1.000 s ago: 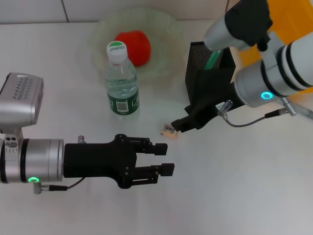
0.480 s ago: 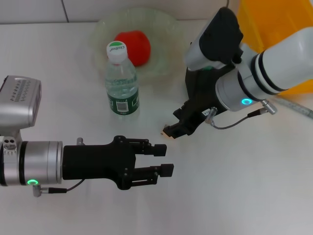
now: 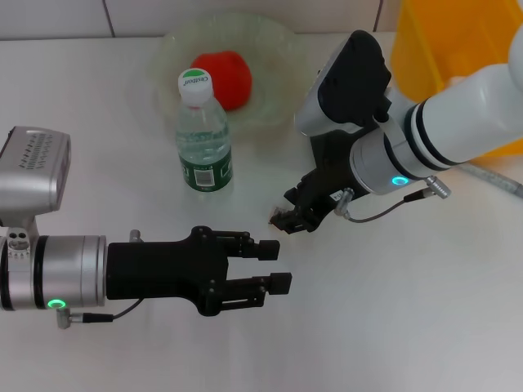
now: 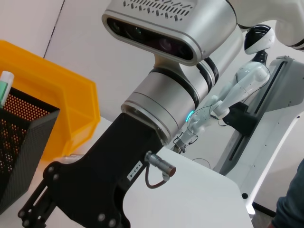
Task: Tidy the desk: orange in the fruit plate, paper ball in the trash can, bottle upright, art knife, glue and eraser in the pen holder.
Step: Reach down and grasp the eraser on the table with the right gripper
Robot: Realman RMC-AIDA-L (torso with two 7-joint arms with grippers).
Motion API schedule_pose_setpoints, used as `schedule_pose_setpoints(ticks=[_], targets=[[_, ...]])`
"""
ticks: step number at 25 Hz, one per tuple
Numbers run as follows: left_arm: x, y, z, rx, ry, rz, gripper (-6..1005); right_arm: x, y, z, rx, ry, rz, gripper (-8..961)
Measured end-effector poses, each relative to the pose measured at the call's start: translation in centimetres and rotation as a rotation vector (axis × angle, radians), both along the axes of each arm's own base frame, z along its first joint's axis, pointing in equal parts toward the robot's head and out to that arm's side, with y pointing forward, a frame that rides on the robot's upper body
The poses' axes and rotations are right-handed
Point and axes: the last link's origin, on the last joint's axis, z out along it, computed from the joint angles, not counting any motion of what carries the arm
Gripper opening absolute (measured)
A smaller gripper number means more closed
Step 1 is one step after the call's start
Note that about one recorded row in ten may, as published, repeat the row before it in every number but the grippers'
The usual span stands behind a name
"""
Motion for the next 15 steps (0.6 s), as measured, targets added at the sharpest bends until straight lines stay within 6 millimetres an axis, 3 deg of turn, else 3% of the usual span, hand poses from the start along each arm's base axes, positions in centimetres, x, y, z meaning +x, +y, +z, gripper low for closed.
schedule_pose_setpoints(ticks=[8, 15], targets=[[0.15, 0.12, -0.06, 0.000, 0.000, -0.003, 557, 0.09, 0.04, -0.46, -0.001, -0.002, 0.000, 453], [0.25, 0.21, -0.06, 0.000, 0.000, -0.006, 557, 0.07, 0.04, -0.55, -0.001, -0.003, 0.002, 323]])
